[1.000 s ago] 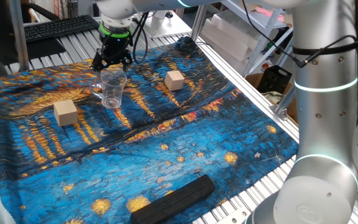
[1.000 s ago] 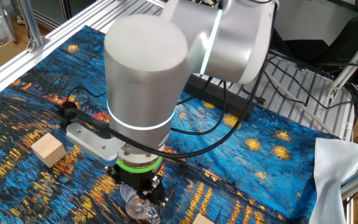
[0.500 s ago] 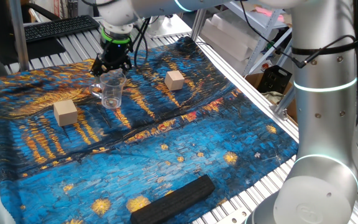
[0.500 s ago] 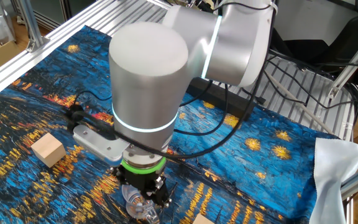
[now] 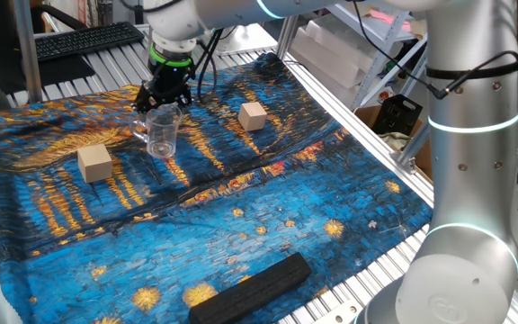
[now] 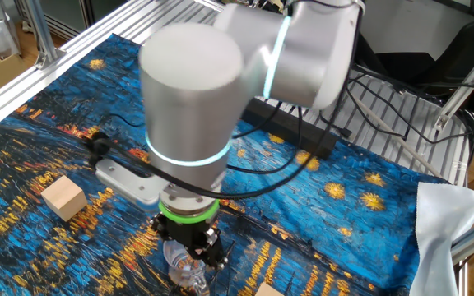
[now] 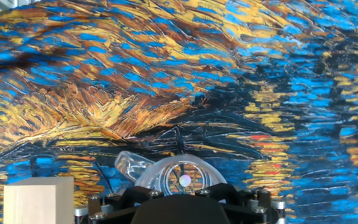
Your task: Pick up the cup
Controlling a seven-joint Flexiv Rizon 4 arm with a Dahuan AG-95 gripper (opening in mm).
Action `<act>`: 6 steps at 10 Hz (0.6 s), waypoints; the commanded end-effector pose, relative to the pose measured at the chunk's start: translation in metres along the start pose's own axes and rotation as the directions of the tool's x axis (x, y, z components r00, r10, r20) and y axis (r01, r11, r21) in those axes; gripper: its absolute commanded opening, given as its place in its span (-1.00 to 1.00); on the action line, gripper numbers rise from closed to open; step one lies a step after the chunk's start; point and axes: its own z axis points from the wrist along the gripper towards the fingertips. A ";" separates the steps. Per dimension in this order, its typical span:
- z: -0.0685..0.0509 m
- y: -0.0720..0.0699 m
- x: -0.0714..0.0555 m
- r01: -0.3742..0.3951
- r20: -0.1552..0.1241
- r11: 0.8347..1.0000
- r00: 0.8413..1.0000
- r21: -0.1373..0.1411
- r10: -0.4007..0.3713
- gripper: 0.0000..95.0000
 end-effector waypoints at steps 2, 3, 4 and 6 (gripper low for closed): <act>0.000 0.001 0.000 0.063 0.015 0.998 0.998 -0.002 -0.063 -1.00; -0.002 0.001 0.000 0.064 0.014 0.998 0.998 0.001 -0.064 -1.00; -0.008 0.000 0.002 0.060 0.012 0.998 0.998 0.000 -0.060 -1.00; -0.033 -0.007 0.012 0.067 0.008 0.998 0.998 -0.002 -0.067 -1.00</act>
